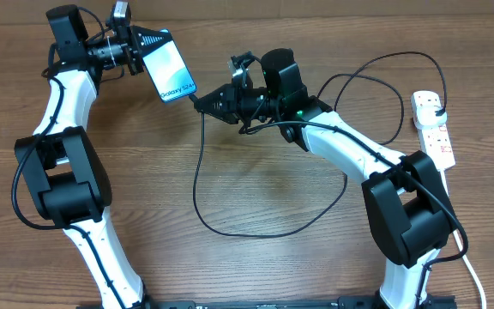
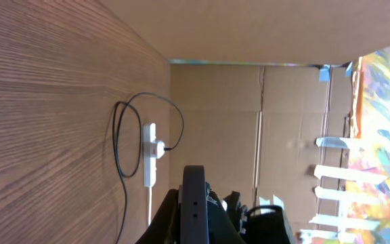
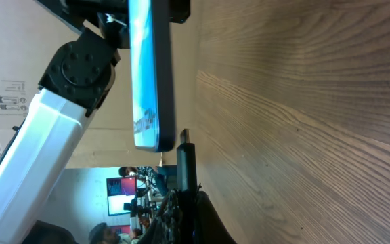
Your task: Plug charger to phone and switch on socket
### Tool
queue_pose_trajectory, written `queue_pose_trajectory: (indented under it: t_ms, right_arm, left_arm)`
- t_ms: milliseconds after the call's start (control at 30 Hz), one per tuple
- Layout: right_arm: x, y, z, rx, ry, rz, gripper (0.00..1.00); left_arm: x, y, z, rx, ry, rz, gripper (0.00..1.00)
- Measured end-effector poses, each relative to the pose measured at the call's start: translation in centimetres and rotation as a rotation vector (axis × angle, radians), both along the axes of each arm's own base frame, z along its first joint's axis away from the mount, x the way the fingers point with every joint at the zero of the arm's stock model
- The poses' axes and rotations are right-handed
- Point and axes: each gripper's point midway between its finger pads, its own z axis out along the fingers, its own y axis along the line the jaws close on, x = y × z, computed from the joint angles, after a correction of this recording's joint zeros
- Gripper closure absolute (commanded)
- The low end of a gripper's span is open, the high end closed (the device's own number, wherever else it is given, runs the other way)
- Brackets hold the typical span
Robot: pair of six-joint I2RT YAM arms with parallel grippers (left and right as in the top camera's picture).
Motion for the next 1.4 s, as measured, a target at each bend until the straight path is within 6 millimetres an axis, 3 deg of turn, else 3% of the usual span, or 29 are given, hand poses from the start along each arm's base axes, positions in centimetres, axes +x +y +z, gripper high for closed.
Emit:
queue_pose_trajectory:
  t_ms: [400, 1400]
  right_arm:
    - [0.3, 0.2, 0.9, 0.028, -0.045, 0.000, 0.96]
    - [0.6, 0.1, 0.9, 0.021, -0.076, -0.009, 0.96]
  left_arm:
    - [1.9, 0.9, -0.5, 0.046, 0.012, 0.109, 0.96]
    - [1.8, 0.7, -0.4, 0.022, 0.056, 0.106, 0.96]
